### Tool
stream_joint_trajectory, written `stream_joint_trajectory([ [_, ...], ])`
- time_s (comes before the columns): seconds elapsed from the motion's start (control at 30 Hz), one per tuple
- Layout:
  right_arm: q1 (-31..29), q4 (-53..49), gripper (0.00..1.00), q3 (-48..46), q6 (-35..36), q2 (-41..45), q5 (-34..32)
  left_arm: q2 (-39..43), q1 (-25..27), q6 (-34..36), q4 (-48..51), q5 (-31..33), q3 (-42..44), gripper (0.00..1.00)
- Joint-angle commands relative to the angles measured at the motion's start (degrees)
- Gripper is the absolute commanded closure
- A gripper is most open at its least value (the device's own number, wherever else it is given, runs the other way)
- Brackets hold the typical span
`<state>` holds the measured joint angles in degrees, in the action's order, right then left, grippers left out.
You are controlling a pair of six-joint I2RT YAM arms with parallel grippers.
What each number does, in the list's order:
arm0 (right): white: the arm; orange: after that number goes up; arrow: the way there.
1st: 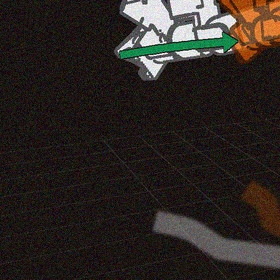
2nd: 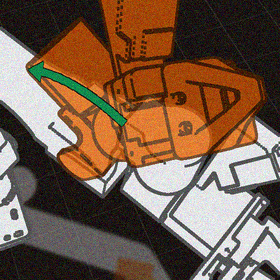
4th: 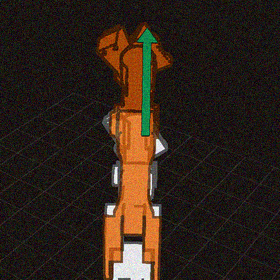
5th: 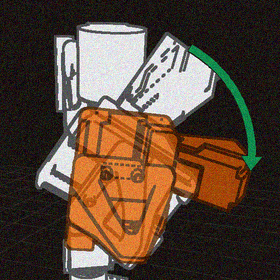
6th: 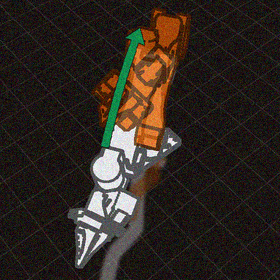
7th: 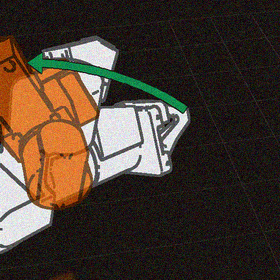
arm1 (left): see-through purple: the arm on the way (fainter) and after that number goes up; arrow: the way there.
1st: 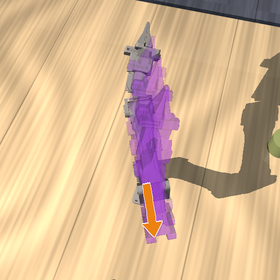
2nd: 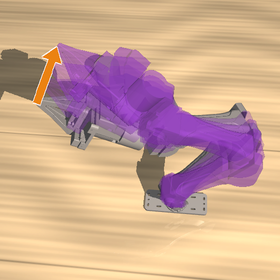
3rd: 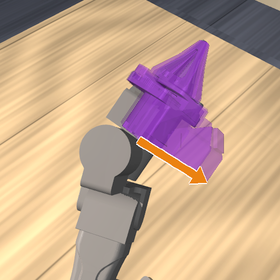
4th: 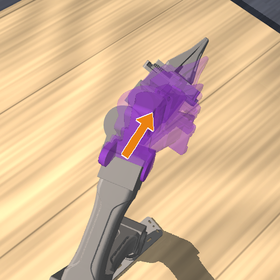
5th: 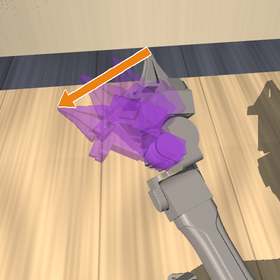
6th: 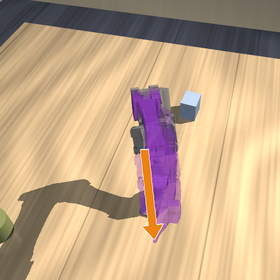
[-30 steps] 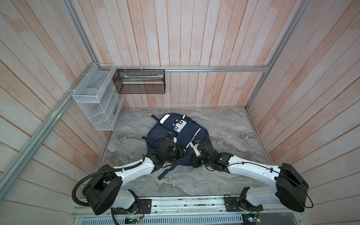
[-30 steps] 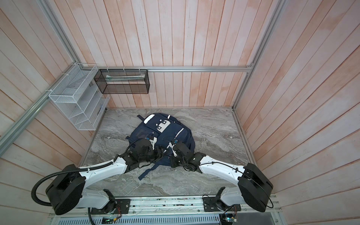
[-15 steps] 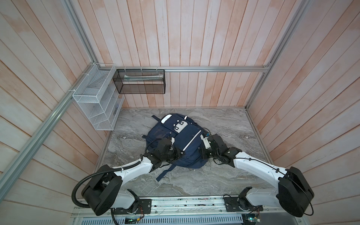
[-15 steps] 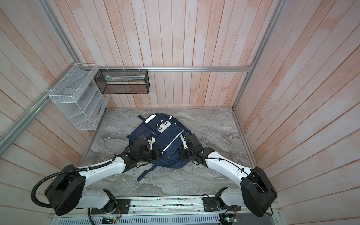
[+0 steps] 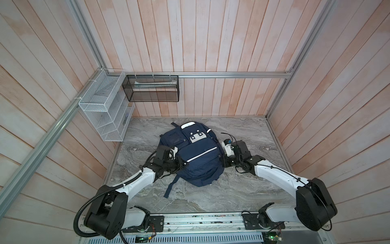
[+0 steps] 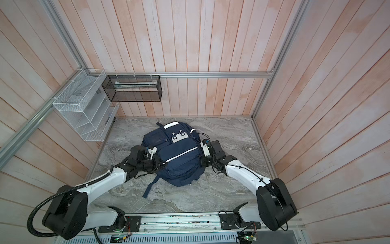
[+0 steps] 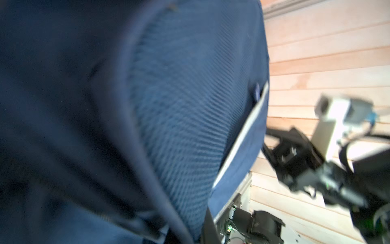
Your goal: Pack the student bag
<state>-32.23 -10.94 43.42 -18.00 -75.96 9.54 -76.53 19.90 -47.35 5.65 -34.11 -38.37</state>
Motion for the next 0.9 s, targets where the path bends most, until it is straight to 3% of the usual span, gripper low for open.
stream_joint_trajectory([
  [0.0, -6.83, -6.91, 1.0, -3.76, -6.91, 4.12, -4.39, -2.23, -5.49, 5.32, -0.5, 4.54, -6.06, 0.98],
  [0.17, -20.49, 5.65, 1.0, -4.88, -21.11, 0.94, -2.69, -3.28, -8.25, 5.7, -0.02, 5.52, -9.0, 0.8],
  [0.3, -28.44, 8.03, 1.0, 6.46, -19.85, -9.94, -5.12, 2.84, -8.25, 4.11, 2.01, 7.61, -5.6, 0.7],
  [0.43, -29.23, 11.38, 1.0, 10.5, -19.07, -14.64, -4.82, 12.21, -6.75, 0.19, 3.42, 8.96, 1.66, 0.56],
  [0.57, -29.28, 10.49, 1.0, 11.04, -17.96, -15.64, -5.61, 15.77, -0.28, -6.0, -0.39, 10.14, 5.61, 0.48],
  [0.77, -29.26, 11.63, 1.0, 7.84, -17.17, -12.72, -5.31, 6.24, 11.33, -9.03, -6.97, 14.54, 1.19, 0.45],
  [0.87, -29.2, 11.72, 1.0, 6.48, -17.33, -10.68, -6.39, 0.69, 13.47, -9.6, -7.65, 13.09, -0.69, 0.46],
])
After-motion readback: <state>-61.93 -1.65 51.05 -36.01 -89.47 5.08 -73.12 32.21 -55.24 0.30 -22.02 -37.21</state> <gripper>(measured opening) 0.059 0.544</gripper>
